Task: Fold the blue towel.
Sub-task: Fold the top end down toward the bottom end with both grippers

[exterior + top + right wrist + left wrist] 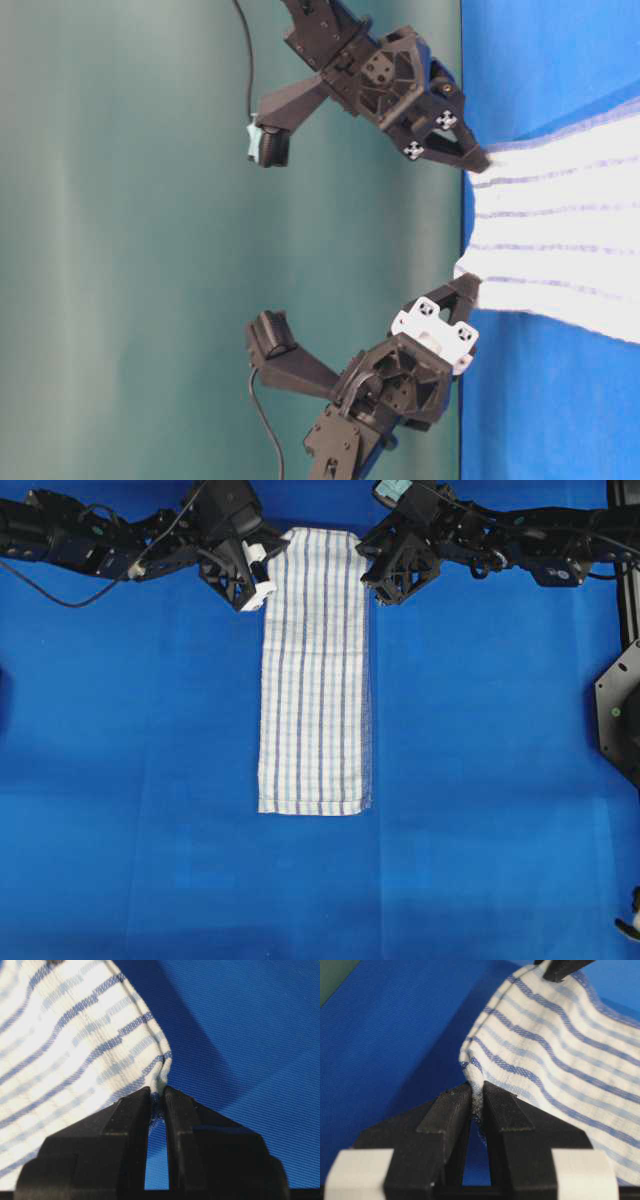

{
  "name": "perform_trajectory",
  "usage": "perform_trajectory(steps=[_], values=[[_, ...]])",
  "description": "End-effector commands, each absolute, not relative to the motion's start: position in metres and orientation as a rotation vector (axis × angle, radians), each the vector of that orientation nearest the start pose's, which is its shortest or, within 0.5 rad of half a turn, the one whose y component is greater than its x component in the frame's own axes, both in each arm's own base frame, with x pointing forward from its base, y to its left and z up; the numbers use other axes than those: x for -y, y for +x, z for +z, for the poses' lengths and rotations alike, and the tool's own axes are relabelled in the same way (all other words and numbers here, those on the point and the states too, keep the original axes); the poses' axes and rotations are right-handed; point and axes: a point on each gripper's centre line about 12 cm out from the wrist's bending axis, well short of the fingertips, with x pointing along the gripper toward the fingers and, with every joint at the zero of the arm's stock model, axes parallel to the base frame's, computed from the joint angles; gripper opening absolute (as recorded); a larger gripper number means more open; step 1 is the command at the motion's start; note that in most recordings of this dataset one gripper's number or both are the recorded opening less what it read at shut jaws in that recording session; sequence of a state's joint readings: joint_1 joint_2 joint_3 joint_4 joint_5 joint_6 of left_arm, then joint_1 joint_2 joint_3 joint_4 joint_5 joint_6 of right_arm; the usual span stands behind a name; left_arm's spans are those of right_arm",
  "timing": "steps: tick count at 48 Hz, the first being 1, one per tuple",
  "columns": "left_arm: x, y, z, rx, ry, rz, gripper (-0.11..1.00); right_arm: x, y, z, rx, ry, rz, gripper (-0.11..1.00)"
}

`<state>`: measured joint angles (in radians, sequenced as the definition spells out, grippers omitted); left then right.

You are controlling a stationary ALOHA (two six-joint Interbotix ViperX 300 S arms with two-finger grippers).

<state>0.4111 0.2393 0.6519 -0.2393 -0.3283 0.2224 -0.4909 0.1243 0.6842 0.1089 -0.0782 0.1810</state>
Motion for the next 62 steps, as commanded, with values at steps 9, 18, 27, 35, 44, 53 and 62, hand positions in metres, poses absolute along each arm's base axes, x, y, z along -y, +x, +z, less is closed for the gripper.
perform_trajectory(steps=[9,18,27,35,44,53,62], values=[[-0.140,0.379,0.137,-0.503,-0.068,0.402,0.06,0.148,0.348,0.154,-0.583,0.425,-0.493,0.12],[-0.097,0.376,0.141,-0.488,-0.086,0.315,0.06,0.103,0.346,0.161,-0.582,0.431,-0.401,0.12],[-0.044,0.373,0.141,-0.456,-0.099,0.208,0.06,0.064,0.340,0.156,-0.610,0.456,-0.329,0.12],[-0.003,0.373,0.140,-0.435,-0.160,0.124,0.06,0.033,0.341,0.154,-0.617,0.454,-0.254,0.12],[0.034,0.373,0.141,-0.420,-0.189,0.039,0.06,0.002,0.344,0.157,-0.600,0.448,-0.179,0.12],[0.055,0.371,0.140,-0.411,-0.179,-0.013,0.06,-0.019,0.346,0.156,-0.603,0.441,-0.127,0.12],[0.061,0.374,0.138,-0.414,-0.177,-0.027,0.06,-0.023,0.346,0.154,-0.611,0.438,-0.120,0.12]])
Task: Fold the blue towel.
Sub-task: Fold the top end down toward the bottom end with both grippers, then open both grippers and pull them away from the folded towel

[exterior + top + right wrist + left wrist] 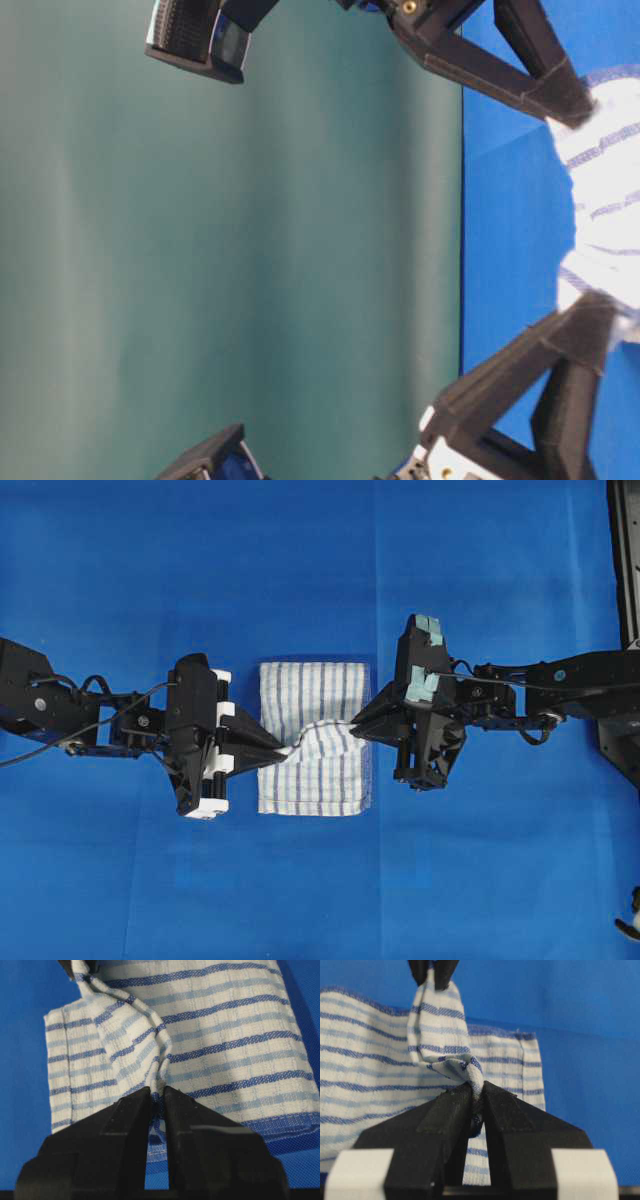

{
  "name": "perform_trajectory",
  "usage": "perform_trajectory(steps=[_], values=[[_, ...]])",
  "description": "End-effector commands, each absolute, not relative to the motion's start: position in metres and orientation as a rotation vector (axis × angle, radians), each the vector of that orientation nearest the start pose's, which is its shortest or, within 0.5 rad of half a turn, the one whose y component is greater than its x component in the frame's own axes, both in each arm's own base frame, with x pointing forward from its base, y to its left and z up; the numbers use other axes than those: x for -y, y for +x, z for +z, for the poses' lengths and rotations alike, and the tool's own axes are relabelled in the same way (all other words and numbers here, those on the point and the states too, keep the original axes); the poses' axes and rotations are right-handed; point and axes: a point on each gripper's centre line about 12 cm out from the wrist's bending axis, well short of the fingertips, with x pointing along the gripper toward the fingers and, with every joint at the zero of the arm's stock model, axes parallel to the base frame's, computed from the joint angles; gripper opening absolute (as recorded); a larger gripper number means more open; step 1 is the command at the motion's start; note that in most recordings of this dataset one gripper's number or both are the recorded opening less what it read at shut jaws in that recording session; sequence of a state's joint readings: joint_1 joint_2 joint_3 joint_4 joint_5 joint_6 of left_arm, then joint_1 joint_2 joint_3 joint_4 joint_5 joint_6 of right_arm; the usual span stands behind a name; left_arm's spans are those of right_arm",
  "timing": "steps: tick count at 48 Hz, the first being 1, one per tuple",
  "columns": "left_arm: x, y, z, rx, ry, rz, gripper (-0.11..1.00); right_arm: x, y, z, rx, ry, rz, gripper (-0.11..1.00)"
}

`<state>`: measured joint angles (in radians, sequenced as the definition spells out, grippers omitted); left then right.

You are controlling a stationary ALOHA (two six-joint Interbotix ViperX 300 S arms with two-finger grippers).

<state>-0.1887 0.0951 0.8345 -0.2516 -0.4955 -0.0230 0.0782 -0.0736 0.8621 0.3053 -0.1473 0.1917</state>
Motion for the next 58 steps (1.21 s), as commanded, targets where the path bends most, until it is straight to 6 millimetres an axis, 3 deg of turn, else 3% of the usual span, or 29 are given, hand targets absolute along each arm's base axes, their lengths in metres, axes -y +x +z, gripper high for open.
perform_trajectory(steps=[1,24,46,49,51,58], values=[[0.062,0.374,0.138,-0.413,-0.177,-0.029,0.06,-0.023,0.346,0.153,-0.613,0.437,-0.119,0.12],[0.088,0.373,0.130,-0.426,-0.171,-0.089,0.06,-0.045,0.349,0.136,-0.671,0.431,-0.084,0.12],[0.086,0.373,0.126,-0.436,-0.217,-0.071,0.07,-0.050,0.349,0.136,-0.673,0.427,-0.070,0.13],[0.085,0.373,0.126,-0.435,-0.221,-0.066,0.11,-0.050,0.349,0.136,-0.673,0.424,-0.069,0.21],[0.085,0.373,0.126,-0.435,-0.221,-0.066,0.18,-0.050,0.350,0.137,-0.671,0.426,-0.069,0.31],[0.084,0.372,0.131,-0.431,-0.222,-0.069,0.61,-0.050,0.351,0.140,-0.664,0.421,-0.065,0.74]])
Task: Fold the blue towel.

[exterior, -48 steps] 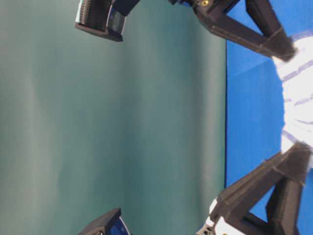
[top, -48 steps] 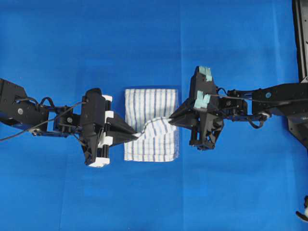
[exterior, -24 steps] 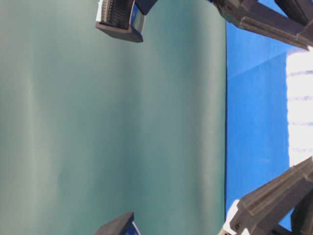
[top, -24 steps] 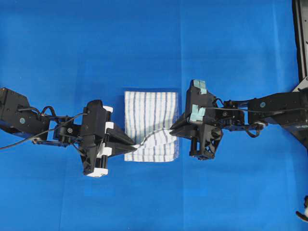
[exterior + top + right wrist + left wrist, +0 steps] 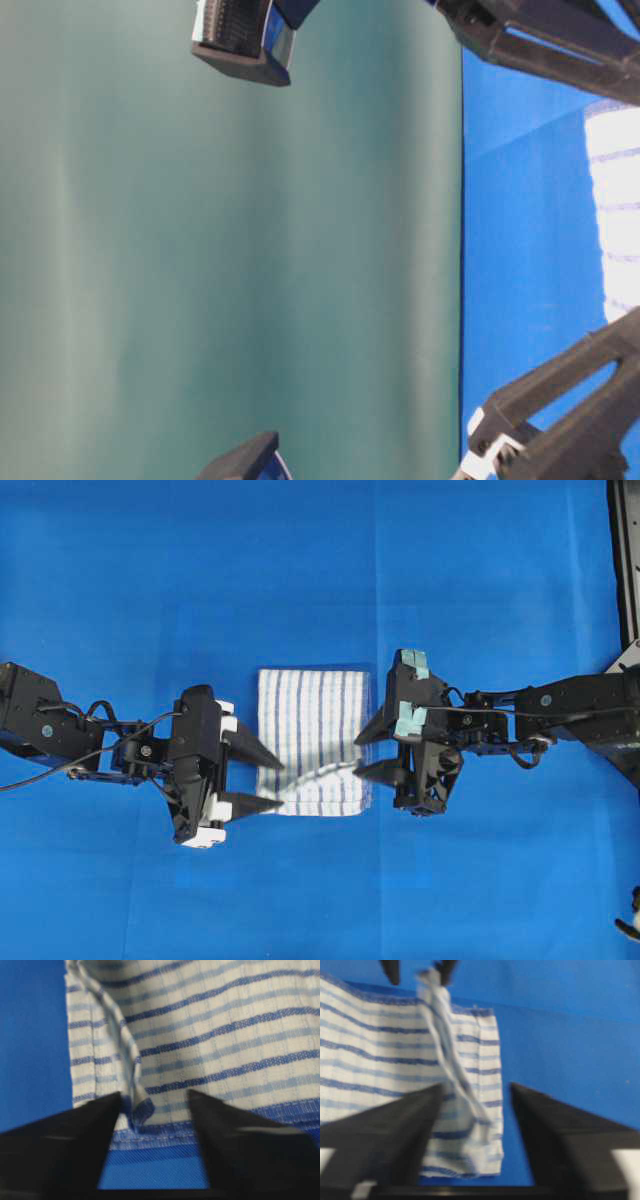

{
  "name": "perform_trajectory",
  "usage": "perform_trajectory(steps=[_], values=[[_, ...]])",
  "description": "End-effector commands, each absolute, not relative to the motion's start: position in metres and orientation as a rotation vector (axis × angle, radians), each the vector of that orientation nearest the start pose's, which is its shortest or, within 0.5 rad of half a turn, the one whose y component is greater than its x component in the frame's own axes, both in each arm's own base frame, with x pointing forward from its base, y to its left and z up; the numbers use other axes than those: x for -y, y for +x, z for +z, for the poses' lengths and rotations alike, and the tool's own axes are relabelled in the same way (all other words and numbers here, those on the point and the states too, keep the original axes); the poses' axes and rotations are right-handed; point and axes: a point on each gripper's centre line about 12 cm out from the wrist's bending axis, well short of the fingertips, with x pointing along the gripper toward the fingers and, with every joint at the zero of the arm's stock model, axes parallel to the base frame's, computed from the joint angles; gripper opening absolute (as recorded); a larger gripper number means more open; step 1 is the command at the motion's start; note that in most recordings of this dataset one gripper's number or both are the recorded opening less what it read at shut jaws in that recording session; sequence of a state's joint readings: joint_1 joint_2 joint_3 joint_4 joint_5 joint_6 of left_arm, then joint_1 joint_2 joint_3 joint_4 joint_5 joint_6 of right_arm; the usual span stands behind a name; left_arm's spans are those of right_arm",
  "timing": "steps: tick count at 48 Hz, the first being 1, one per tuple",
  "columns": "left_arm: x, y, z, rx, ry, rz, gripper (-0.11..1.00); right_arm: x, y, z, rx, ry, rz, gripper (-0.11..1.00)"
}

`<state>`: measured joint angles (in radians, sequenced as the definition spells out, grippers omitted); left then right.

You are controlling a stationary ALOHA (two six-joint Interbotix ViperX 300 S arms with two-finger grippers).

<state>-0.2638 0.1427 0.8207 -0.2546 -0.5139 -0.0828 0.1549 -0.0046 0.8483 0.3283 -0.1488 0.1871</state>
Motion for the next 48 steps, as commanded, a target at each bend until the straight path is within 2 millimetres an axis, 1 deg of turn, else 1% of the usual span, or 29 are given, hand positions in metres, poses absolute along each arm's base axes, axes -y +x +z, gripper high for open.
perform_trajectory(steps=[1,4,5,7,12,17,21,28,33,42,48], values=[[0.084,0.371,0.132,-0.430,-0.223,-0.068,0.67,-0.050,0.350,0.141,-0.663,0.419,-0.063,0.79],[0.084,0.369,0.140,-0.421,-0.222,-0.075,0.83,-0.050,0.349,0.146,-0.651,0.413,-0.055,0.91],[0.083,0.368,0.142,-0.418,-0.219,-0.075,0.86,-0.050,0.348,0.148,-0.645,0.410,-0.051,0.93],[0.083,0.366,0.149,-0.411,-0.218,-0.080,0.90,-0.050,0.347,0.154,-0.630,0.405,-0.045,0.92],[0.082,0.357,0.166,-0.393,-0.222,-0.092,0.88,-0.049,0.343,0.170,-0.588,0.386,-0.022,0.87],[0.078,0.346,0.181,-0.383,-0.219,-0.099,0.85,-0.048,0.335,0.188,-0.537,0.361,0.002,0.88],[0.073,0.337,0.195,-0.362,-0.217,-0.102,0.85,-0.044,0.328,0.200,-0.508,0.343,0.010,0.88],[0.065,0.318,0.217,-0.317,-0.199,-0.107,0.84,-0.035,0.314,0.215,-0.478,0.323,0.005,0.88],[0.056,0.303,0.224,-0.298,-0.178,-0.099,0.84,-0.028,0.298,0.224,-0.452,0.295,0.005,0.88],[0.038,0.271,0.226,-0.262,-0.170,-0.068,0.84,-0.018,0.265,0.240,-0.386,0.257,0.006,0.88],[0.031,0.251,0.229,-0.228,-0.161,-0.060,0.84,-0.015,0.243,0.250,-0.352,0.227,0.017,0.88]])
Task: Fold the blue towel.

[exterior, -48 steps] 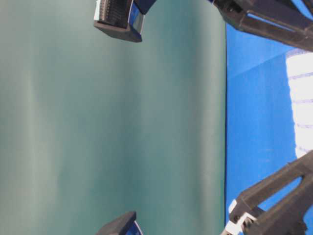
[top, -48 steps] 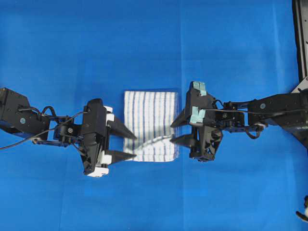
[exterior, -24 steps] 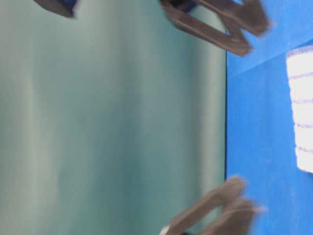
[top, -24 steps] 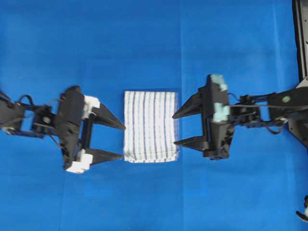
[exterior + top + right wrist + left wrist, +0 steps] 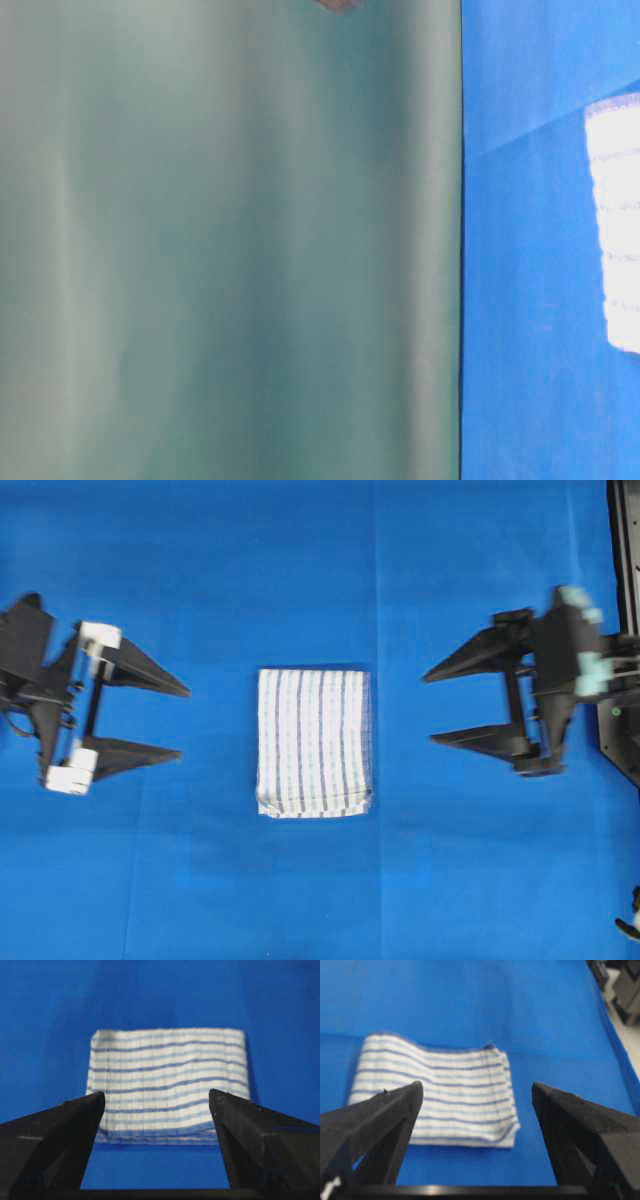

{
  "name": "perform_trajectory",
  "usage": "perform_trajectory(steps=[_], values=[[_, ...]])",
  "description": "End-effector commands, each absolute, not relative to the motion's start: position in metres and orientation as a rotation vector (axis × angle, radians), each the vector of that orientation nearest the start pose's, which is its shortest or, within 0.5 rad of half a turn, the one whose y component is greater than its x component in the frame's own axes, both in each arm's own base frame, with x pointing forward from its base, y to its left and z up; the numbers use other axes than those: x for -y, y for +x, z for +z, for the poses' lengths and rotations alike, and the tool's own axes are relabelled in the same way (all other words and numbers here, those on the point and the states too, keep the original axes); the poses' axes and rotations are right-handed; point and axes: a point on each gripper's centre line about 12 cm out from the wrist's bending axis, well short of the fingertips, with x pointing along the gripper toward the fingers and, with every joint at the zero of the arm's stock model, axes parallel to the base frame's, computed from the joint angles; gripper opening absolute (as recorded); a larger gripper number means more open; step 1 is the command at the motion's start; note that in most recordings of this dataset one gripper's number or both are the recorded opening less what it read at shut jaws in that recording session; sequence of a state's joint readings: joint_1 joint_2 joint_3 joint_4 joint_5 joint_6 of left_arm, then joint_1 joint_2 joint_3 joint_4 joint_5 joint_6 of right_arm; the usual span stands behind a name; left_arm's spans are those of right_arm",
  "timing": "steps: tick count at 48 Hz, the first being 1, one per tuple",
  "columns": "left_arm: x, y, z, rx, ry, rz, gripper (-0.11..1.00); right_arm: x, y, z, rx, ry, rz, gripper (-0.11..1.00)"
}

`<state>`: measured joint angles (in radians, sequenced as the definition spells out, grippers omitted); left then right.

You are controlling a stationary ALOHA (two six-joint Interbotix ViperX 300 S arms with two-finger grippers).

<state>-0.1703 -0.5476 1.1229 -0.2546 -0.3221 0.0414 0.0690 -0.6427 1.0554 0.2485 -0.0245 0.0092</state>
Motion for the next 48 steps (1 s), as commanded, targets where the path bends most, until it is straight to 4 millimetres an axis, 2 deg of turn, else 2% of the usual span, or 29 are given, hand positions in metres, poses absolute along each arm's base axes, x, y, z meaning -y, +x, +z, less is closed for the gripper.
perform_trajectory(steps=[1,9,17,24,36,48], values=[[0.030,0.248,0.230,-0.222,-0.156,-0.060,0.84,-0.014,0.240,0.250,-0.350,0.221,0.018,0.88],[0.025,0.222,0.232,-0.185,-0.101,-0.067,0.84,-0.010,0.214,0.251,-0.323,0.166,0.024,0.88],[0.023,0.203,0.229,-0.168,-0.064,-0.079,0.83,-0.009,0.189,0.242,-0.291,0.129,0.029,0.88],[0.019,0.187,0.218,-0.177,-0.061,-0.074,0.83,-0.008,0.174,0.230,-0.272,0.127,0.029,0.88],[0.016,0.172,0.196,-0.196,-0.059,-0.069,0.83,-0.005,0.164,0.205,-0.281,0.128,0.012,0.87],[0.014,0.163,0.178,-0.220,-0.059,-0.061,0.83,-0.003,0.165,0.192,-0.265,0.129,-0.001,0.87]])
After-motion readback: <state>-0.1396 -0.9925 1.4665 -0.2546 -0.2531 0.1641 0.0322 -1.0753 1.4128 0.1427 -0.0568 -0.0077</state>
